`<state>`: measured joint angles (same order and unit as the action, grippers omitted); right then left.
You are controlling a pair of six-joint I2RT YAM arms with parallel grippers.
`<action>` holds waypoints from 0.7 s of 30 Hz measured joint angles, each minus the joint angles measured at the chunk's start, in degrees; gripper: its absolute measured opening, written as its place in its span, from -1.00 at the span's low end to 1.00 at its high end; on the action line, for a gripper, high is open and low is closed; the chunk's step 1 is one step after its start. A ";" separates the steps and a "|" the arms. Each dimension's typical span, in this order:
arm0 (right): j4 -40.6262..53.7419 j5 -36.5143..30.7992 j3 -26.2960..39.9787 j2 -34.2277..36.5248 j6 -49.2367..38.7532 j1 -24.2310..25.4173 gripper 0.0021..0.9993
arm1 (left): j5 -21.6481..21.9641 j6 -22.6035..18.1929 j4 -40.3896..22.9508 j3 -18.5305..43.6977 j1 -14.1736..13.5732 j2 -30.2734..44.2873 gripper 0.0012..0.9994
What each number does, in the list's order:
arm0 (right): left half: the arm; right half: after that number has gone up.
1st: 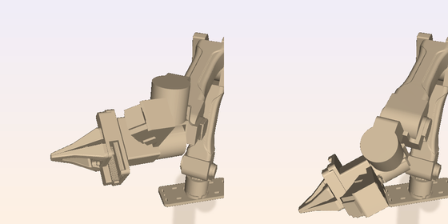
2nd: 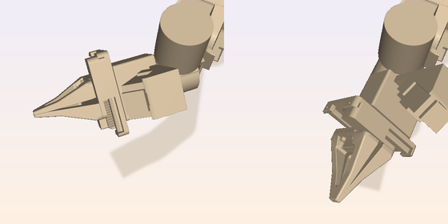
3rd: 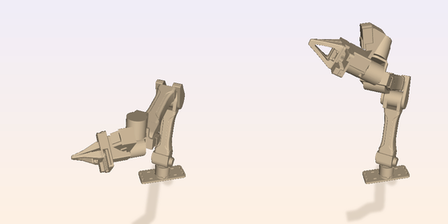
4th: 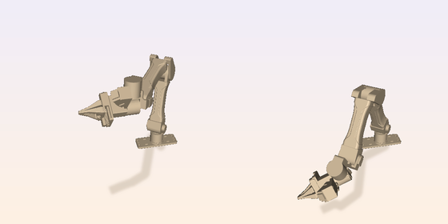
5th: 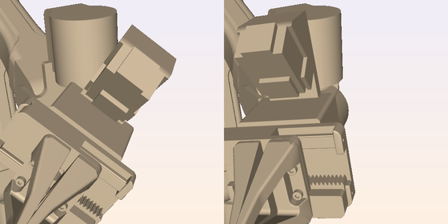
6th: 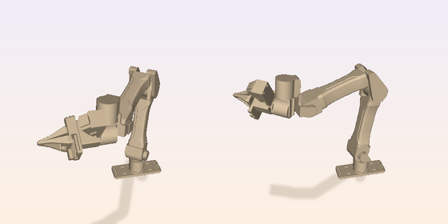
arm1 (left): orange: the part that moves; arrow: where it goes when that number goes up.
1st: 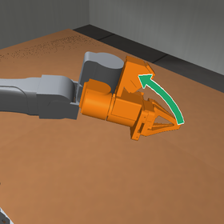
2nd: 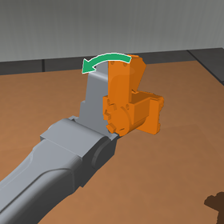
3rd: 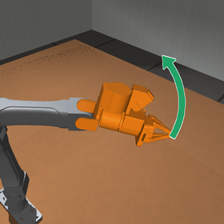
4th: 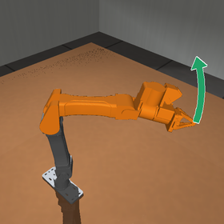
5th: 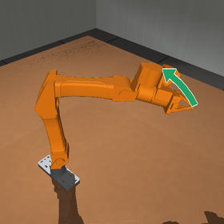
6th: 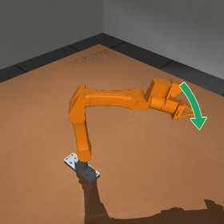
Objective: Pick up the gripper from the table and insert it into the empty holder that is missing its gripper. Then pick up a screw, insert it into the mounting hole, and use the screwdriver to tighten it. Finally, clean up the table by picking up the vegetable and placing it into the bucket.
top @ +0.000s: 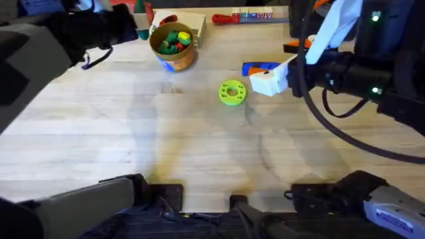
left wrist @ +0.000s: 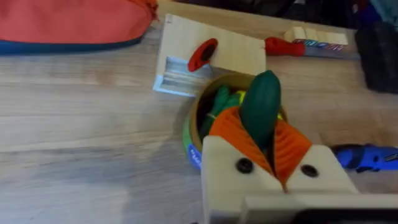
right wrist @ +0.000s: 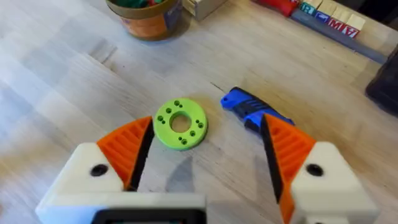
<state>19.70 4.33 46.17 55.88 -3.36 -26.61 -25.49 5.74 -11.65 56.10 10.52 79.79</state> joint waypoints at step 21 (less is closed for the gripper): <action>0.86 -0.01 0.01 0.02 0.00 0.00 0.98 | -0.36 11.27 12.80 0.00 -6.84 12.50 0.96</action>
<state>20.56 4.32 46.18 55.90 -3.36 -26.61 -25.85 17.01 1.14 56.10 3.68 92.29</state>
